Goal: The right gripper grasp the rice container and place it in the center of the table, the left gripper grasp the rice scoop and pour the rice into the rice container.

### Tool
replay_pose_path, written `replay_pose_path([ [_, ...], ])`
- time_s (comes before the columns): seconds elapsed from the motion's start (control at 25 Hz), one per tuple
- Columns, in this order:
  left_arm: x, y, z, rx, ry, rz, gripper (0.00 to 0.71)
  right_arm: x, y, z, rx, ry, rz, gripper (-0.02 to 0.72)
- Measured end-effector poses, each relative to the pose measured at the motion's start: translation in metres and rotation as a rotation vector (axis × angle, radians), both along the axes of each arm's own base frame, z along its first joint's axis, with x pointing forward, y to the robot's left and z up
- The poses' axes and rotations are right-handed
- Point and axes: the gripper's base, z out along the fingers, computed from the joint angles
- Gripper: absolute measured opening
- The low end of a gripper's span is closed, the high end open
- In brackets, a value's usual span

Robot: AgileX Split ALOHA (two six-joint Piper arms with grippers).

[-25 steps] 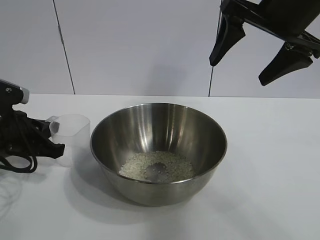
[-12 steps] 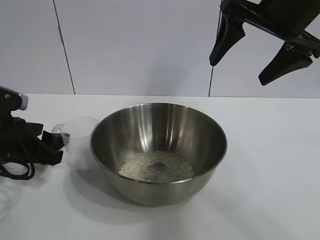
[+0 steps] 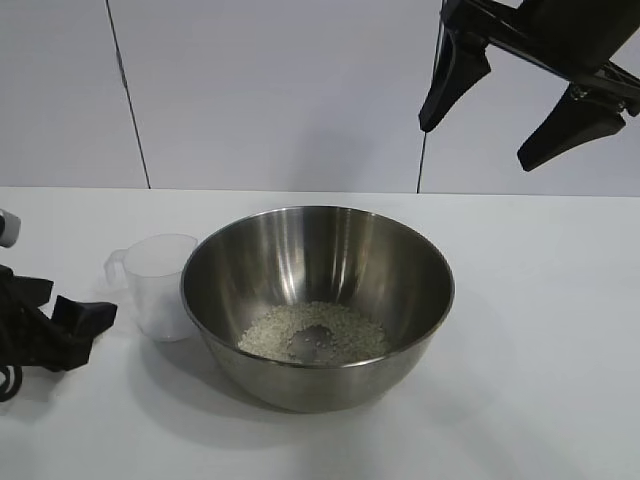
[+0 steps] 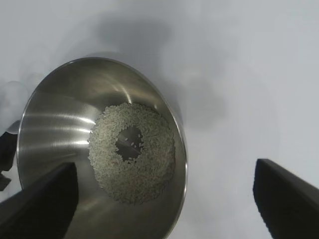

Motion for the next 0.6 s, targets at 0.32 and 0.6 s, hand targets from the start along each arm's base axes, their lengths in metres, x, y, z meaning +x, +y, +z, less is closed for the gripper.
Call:
replay_pose_path([
  [0.32, -0.011, 0.006, 0.061, -0.142, 0.106, 0.118, 0.657, 0.000, 0.000, 0.000, -0.001, 0.000, 0.000, 0.659],
  [0.6, 0.011, 0.014, 0.139, 0.012, 0.282, 0.240, 0.658, 0.000, 0.000, 0.000, -0.001, 0.000, 0.000, 0.659],
])
